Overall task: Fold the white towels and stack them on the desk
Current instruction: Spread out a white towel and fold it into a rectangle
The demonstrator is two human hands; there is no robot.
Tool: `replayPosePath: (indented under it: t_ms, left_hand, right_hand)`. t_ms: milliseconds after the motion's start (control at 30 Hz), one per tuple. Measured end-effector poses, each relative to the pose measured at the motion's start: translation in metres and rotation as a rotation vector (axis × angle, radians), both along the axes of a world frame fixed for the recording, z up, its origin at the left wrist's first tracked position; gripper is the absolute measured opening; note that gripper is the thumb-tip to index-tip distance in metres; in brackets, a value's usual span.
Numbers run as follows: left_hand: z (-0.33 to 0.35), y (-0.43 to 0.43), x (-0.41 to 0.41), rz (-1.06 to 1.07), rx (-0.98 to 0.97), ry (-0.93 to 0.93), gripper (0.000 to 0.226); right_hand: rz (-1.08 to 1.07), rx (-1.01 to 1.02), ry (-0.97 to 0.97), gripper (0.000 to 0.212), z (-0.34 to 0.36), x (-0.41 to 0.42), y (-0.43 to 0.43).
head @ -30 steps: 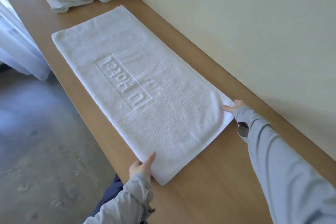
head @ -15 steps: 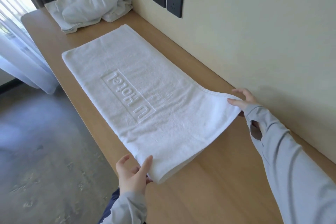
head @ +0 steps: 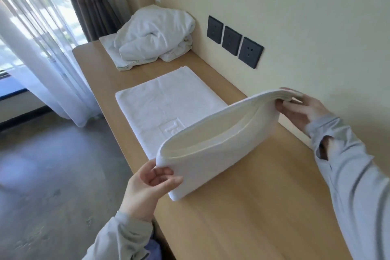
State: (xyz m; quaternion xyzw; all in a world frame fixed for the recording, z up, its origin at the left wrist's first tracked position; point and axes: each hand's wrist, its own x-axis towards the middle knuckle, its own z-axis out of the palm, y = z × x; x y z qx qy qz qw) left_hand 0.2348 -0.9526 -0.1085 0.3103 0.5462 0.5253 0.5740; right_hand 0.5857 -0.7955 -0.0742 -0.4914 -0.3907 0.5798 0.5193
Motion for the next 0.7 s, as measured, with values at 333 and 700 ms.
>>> replayPosePath:
  t_ms: [333,700]
  left_hand:
    - [-0.004,0.119,-0.111,0.086,0.206,0.457,0.059]
    - [-0.041,0.233,-0.196,0.094,0.114,0.654,0.053]
  right_hand:
    - [-0.338,0.077,-1.032,0.03,0.026,-0.122,0.117]
    - [-0.358,0.137,-1.086,0.028,0.0,-0.23,0.235]
